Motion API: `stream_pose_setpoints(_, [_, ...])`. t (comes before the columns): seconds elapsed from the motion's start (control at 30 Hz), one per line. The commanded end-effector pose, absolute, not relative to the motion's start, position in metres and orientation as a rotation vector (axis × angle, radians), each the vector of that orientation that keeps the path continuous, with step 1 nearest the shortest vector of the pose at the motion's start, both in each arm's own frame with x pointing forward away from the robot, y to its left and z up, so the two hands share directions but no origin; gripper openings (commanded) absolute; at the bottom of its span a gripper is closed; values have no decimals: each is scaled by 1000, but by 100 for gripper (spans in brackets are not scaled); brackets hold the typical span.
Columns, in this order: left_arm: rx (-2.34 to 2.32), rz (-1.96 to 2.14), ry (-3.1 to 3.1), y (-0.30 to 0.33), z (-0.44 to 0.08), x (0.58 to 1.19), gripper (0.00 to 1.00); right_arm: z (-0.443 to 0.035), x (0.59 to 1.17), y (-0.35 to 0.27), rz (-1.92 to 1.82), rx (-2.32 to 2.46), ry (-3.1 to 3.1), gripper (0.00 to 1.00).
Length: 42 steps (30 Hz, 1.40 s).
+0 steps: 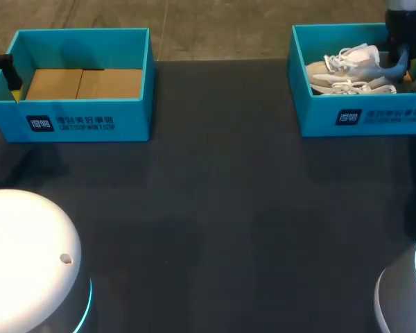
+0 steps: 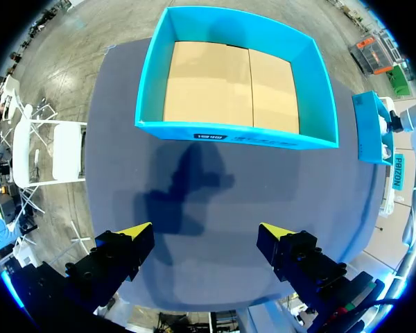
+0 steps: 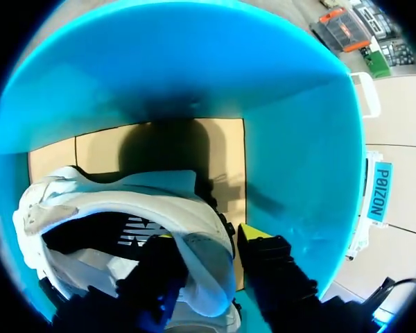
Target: Take the shoe out of the shoebox, open the shoe tongue, remove and reinsert the insole, then place the shoe into the shoebox
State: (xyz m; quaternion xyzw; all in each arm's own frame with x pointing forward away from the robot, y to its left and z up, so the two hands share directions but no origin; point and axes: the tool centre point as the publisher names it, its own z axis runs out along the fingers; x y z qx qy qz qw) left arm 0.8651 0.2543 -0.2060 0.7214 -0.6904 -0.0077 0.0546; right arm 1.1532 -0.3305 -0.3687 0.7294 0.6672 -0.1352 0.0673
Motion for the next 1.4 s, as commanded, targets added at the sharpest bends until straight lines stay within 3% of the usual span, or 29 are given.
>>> stream_pose_setpoints(0.03, [2194, -25, -2097, 254, -206, 864, 100, -366, 1155, -330, -407, 2214, 1998, 46])
stream_pose_setpoints(0.1, [2194, -25, -2097, 254, -206, 864, 100, -362, 1154, -330, -398, 2219, 1986, 49])
stream_pose_setpoints(0.2, [2194, -25, -2097, 254, -206, 864, 100, -354, 1152, -329, -392, 2220, 1974, 100])
stream_pose_setpoints(0.7, [2194, -25, -2097, 254, -206, 864, 100, -284, 1140, -312, -251, 2244, 1970, 100])
stream_pose_setpoints(1.4, [2194, -25, -2097, 254, -206, 864, 100, -193, 1064, -250, -122, 2262, 2089, 100])
